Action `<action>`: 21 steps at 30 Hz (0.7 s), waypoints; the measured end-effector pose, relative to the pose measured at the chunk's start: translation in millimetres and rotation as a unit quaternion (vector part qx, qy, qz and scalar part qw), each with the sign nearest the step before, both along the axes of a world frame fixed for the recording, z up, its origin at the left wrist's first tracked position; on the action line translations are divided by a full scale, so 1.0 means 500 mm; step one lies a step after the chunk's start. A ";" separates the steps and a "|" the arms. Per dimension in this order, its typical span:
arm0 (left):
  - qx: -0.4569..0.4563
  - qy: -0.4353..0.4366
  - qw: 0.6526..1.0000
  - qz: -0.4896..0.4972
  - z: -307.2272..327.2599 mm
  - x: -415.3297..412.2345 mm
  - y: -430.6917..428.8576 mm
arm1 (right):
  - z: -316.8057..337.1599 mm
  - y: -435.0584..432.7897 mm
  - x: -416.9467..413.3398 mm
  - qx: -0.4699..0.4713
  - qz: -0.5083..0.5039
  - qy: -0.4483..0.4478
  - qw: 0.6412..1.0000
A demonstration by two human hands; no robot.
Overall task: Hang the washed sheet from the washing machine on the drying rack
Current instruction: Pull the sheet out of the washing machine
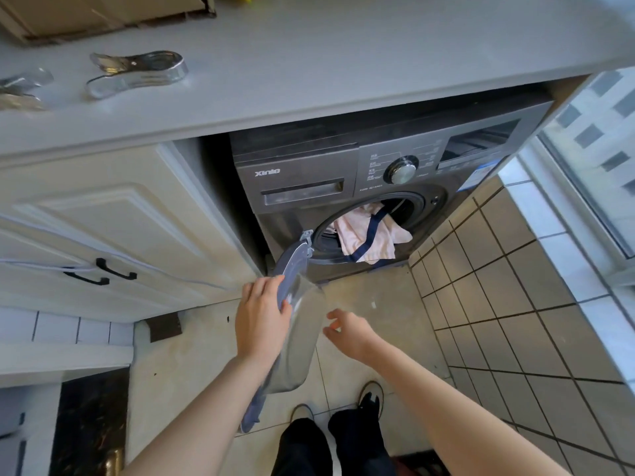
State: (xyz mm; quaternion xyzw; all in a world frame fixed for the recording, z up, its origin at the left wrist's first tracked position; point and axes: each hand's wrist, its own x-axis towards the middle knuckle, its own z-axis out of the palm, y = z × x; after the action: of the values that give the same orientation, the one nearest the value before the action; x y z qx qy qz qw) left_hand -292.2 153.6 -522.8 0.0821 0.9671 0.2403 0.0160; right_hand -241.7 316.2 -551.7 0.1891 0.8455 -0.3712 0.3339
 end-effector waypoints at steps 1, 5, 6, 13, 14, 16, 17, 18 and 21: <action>0.000 0.009 1.000 -0.015 -0.004 -0.010 0.024 | -0.001 0.028 -0.003 0.007 -0.002 0.004 1.000; -0.008 -0.003 0.999 -0.054 -0.029 -0.039 0.126 | -0.020 0.149 -0.020 0.039 -0.006 0.027 0.999; -0.015 -0.013 0.998 -0.055 -0.039 -0.045 0.152 | -0.029 0.180 -0.026 0.050 -0.002 0.032 0.998; -0.049 -0.085 0.994 -0.049 -0.162 -0.094 0.297 | -0.127 0.346 -0.103 0.106 0.022 0.063 0.992; -0.050 -0.092 0.993 -0.051 -0.184 -0.102 0.313 | -0.143 0.364 -0.116 0.113 0.026 0.069 0.991; -0.057 -0.098 0.992 -0.059 -0.229 -0.116 0.340 | -0.180 0.395 -0.141 0.124 0.028 0.077 0.989; -0.060 -0.104 0.991 -0.063 -0.253 -0.126 0.352 | -0.198 0.408 -0.155 0.129 0.031 0.081 0.988; -0.061 -0.114 0.989 -0.066 -0.277 -0.137 0.363 | -0.217 0.419 -0.167 0.135 0.036 0.085 0.987; -0.051 -0.135 0.987 -0.063 -0.343 -0.173 0.394 | -0.273 0.448 -0.211 0.156 0.035 0.102 0.982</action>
State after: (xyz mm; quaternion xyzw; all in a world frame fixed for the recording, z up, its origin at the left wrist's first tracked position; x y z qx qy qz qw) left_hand -378.4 350.4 -694.4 0.1088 0.9598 0.1982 0.1661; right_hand -347.1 540.0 -688.0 0.1707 0.9287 -0.2401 0.2253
